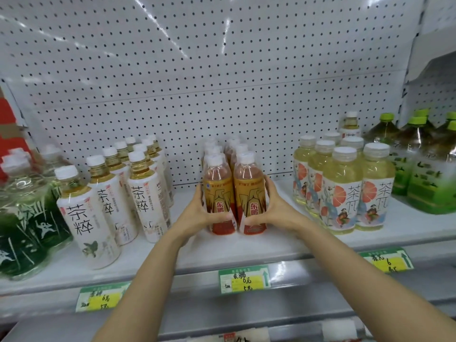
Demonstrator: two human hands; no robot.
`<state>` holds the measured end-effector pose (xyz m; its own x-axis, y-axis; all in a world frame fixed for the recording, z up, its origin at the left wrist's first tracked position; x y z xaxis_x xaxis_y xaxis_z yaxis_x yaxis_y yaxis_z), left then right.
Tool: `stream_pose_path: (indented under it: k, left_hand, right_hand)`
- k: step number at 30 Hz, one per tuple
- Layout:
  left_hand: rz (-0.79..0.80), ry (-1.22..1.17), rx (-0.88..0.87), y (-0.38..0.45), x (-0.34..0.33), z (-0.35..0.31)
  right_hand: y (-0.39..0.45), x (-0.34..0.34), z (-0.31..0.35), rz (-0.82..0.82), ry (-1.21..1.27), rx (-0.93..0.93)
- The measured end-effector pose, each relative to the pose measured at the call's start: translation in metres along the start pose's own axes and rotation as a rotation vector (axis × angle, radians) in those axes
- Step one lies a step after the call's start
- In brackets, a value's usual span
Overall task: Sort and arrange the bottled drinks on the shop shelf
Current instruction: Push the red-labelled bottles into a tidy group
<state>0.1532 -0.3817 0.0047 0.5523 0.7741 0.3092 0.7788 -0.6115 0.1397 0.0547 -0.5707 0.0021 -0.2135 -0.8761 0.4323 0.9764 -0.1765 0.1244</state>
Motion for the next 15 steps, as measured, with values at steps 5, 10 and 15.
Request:
stream_pose_path:
  k: [5, 10, 15]
  left_hand:
    - [0.077, -0.075, 0.04, 0.011, -0.007, -0.004]
    - [0.057, -0.085, 0.052, 0.011, -0.002, 0.003]
    - [0.066, -0.081, 0.048, 0.013, -0.005, 0.0]
  right_hand:
    - [0.016, -0.007, 0.002, 0.152, 0.102, 0.016]
    - [0.015, -0.008, -0.003, 0.152, 0.155, 0.032]
    - [0.017, -0.009, -0.004, 0.123, 0.179, 0.048]
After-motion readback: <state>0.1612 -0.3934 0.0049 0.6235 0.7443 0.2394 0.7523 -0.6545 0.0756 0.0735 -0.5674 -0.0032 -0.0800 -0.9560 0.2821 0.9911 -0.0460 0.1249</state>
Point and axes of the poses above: each hand's wrist, its own y-axis towards the middle knuckle, its own x-axis out of the back of the hand, z = x × y, the point moved 5 cm from there along y, towards the middle knuckle, and after that the axes turned 4 degrees about -y, right-handed, at the moved point
